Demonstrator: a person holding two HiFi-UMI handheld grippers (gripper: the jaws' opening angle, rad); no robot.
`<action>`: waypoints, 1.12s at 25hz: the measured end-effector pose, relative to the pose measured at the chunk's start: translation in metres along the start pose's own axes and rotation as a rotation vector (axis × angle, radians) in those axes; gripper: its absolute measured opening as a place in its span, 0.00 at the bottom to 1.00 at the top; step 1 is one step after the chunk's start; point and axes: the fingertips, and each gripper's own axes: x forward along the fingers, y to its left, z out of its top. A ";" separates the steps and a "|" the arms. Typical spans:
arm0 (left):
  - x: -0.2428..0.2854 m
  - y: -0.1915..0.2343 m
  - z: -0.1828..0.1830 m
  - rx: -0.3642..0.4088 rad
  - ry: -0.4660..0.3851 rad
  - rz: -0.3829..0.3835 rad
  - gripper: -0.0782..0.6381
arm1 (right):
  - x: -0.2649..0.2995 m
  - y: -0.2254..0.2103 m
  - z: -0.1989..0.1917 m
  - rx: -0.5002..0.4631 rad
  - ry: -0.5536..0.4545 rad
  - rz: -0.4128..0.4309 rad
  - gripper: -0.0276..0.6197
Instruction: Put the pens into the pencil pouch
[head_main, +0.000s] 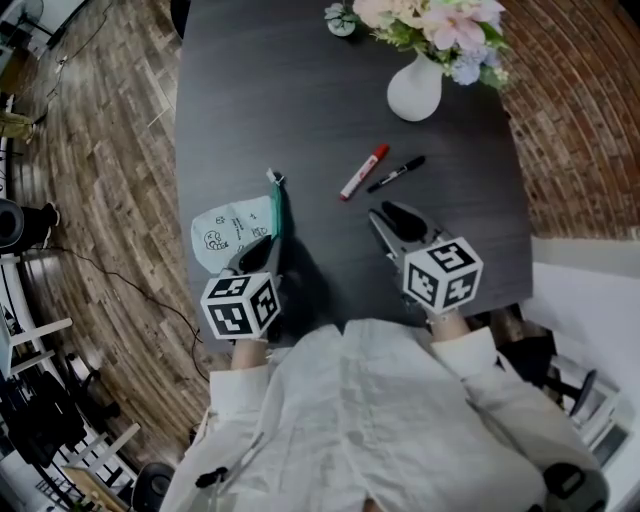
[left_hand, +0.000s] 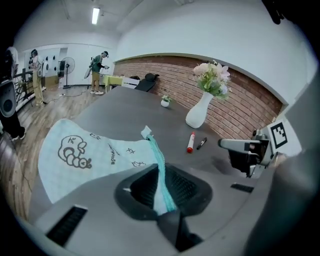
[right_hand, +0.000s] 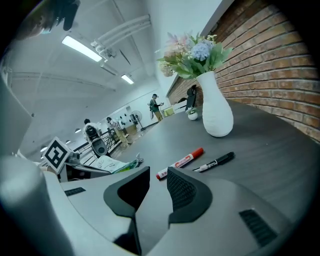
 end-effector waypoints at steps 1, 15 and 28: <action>-0.001 -0.002 0.001 -0.004 -0.007 -0.013 0.17 | 0.001 -0.006 0.000 0.014 0.004 -0.019 0.18; -0.019 -0.044 0.023 0.019 -0.083 -0.145 0.16 | 0.015 -0.089 0.014 0.169 0.010 -0.205 0.21; -0.056 -0.109 0.062 -0.093 -0.238 -0.450 0.16 | 0.019 -0.095 0.004 0.153 0.051 -0.215 0.21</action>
